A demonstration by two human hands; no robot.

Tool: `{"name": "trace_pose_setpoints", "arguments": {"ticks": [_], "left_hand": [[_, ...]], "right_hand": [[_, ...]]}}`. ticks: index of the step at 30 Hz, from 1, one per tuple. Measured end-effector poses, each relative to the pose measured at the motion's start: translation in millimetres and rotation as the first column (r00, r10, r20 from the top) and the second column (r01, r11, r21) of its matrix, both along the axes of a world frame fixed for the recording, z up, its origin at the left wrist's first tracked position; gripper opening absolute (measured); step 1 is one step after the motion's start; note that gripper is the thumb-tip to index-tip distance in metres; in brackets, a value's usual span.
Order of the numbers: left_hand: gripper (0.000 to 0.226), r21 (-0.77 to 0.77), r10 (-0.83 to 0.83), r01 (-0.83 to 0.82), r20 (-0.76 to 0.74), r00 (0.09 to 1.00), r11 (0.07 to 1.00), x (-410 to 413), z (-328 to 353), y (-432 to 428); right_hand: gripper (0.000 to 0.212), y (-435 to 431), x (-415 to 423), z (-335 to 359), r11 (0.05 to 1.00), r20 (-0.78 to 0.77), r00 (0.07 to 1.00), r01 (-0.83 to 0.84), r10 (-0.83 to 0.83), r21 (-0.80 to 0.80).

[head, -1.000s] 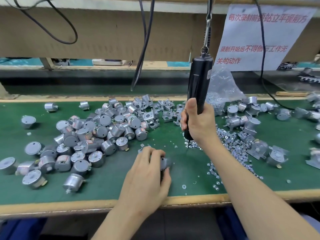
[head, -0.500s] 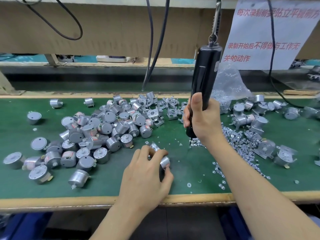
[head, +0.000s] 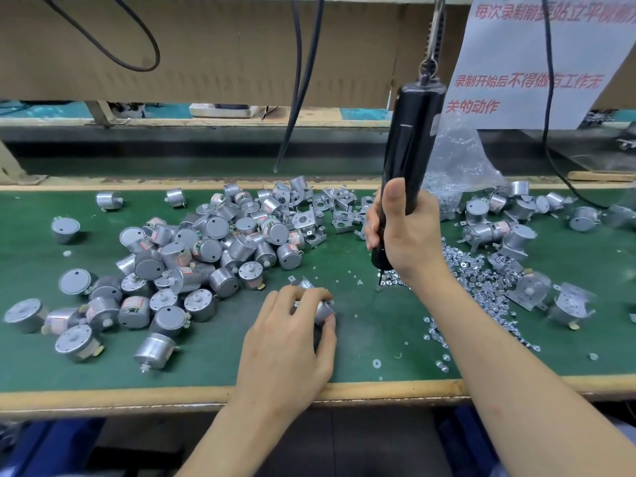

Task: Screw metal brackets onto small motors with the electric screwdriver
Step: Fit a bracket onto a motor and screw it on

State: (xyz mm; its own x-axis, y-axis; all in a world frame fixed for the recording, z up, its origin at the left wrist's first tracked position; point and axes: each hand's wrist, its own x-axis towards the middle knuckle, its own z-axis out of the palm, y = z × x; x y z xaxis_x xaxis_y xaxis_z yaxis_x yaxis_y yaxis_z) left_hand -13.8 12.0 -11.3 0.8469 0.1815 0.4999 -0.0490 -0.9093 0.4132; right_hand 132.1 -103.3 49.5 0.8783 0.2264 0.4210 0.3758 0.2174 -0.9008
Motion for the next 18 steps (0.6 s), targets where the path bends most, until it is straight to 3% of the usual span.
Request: {"name": "trace_pose_setpoints", "arguments": {"ticks": [12, 18], "left_hand": [[0.022, -0.055, 0.039, -0.039, 0.002, 0.999, 0.998, 1.7, -1.3, 2.2], [0.026, -0.112, 0.039, -0.041, -0.023, 0.999, 0.993, 2.8, -3.7, 3.2]], "right_hand": [[0.07, -1.4, -4.7, 4.9, 1.0, 0.015, 1.0, 0.002, -0.002, 0.005], [0.077, -0.4, -4.7, 5.0, 1.0, 0.017, 1.0, -0.006, 0.006, 0.005]]}}
